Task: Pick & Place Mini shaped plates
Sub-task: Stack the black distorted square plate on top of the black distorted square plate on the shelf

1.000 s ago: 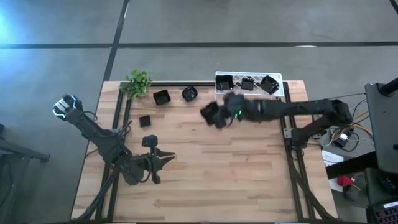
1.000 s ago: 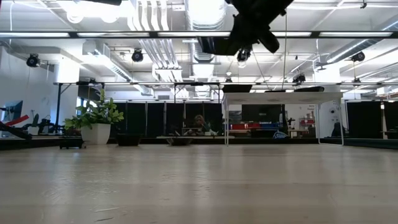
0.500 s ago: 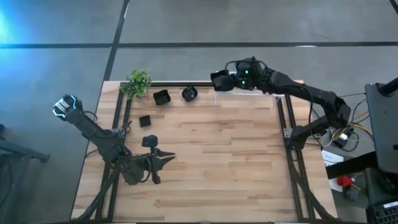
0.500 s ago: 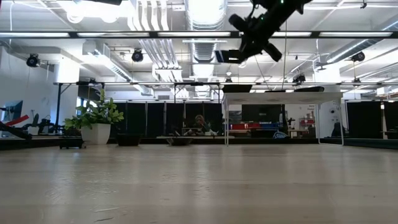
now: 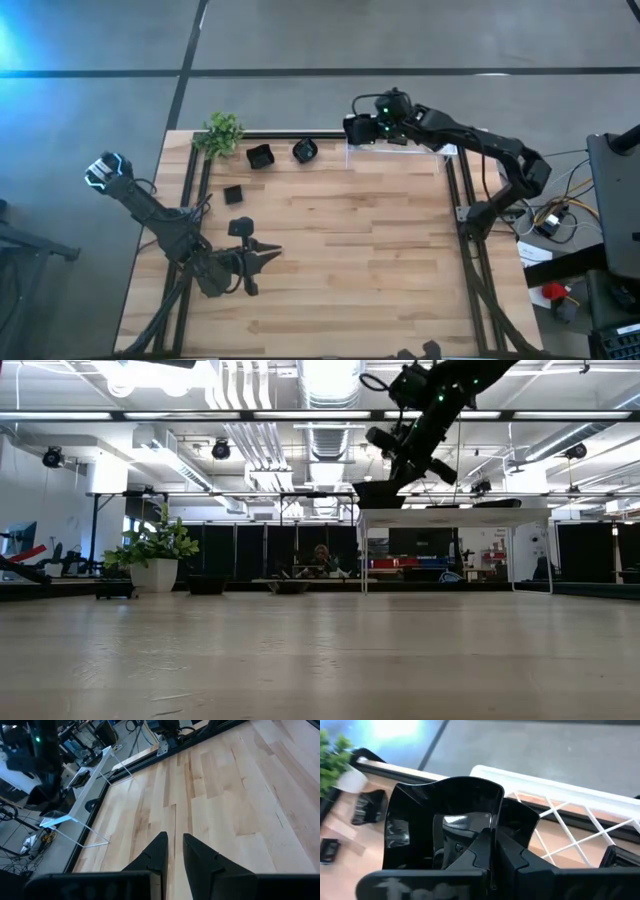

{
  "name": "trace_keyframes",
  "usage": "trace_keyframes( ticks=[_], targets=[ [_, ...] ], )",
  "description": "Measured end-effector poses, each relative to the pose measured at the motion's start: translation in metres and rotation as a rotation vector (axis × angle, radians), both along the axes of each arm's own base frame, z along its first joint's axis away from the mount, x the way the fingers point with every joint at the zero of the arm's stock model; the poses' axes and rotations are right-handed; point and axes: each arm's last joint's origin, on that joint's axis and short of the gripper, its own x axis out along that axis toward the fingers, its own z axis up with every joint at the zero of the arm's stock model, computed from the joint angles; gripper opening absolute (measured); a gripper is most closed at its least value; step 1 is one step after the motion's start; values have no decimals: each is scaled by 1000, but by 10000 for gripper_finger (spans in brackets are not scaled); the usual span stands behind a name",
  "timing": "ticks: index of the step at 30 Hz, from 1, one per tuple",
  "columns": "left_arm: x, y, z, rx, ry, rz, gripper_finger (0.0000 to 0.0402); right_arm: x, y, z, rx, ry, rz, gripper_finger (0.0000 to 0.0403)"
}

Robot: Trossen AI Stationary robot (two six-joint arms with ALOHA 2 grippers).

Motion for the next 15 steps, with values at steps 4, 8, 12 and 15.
trace_keyframes(
  ticks=[4, 8, 12, 15],
  targets=[
    [0, 0, 0, 0, 0, 0, 55, 2, -3, -4, 30, -6, 24, 8],
    [0, 0, 0, 0, 0, 0, 55, 2, -3, -4, 31, -8, 30, 8],
    [0, 0, 0, 0, 0, 0, 55, 1, -3, -3, 23, -3, 38, 9],
    [0, 0, 0, 0, 0, 0, 55, 1, -3, -3, 20, 2, 43, 17]
  ],
)
